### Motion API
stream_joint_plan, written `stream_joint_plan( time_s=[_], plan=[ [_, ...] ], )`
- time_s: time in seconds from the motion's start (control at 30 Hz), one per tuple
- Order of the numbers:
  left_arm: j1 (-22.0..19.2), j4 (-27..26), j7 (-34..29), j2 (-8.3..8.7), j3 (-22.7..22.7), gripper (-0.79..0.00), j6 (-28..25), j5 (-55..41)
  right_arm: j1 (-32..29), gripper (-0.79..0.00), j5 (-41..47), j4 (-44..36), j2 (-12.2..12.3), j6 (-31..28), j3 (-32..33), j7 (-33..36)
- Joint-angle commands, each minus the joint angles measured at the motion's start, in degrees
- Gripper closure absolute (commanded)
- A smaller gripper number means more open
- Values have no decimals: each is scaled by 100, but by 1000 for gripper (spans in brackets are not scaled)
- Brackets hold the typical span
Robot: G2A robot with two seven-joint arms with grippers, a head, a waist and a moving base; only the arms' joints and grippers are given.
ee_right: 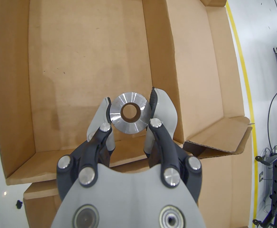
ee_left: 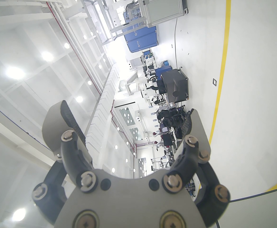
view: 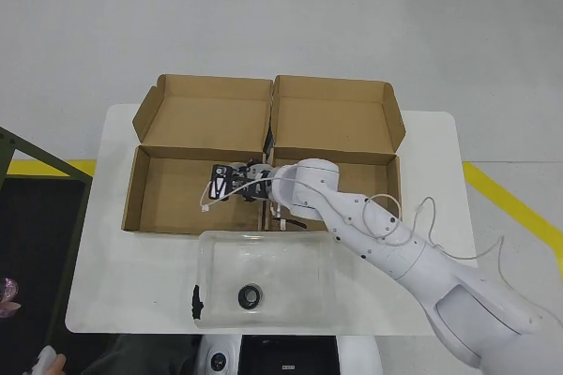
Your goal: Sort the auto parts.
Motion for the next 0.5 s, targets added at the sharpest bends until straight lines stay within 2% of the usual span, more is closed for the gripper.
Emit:
stream_joint_plan(
  time_s=[0.0,0.07,0.13,0.27,0.33,0.47],
  plan=[
    [0,0,0,0,0,-785,0,0,31,0,-28,120,-61,16,-50,9],
    [0,0,0,0,0,-785,0,0,64,0,-59,239,-123,29,-95,22],
    [0,0,0,0,0,-785,0,0,89,-40,-98,334,-180,45,-133,34],
    [0,0,0,0,0,-785,0,0,133,-132,-212,466,-275,69,-186,81],
    [0,0,0,0,0,-785,0,0,145,-212,-253,518,-316,68,-199,107],
    [0,0,0,0,0,-785,0,0,135,-228,-285,618,-387,56,-205,139]
  ],
)
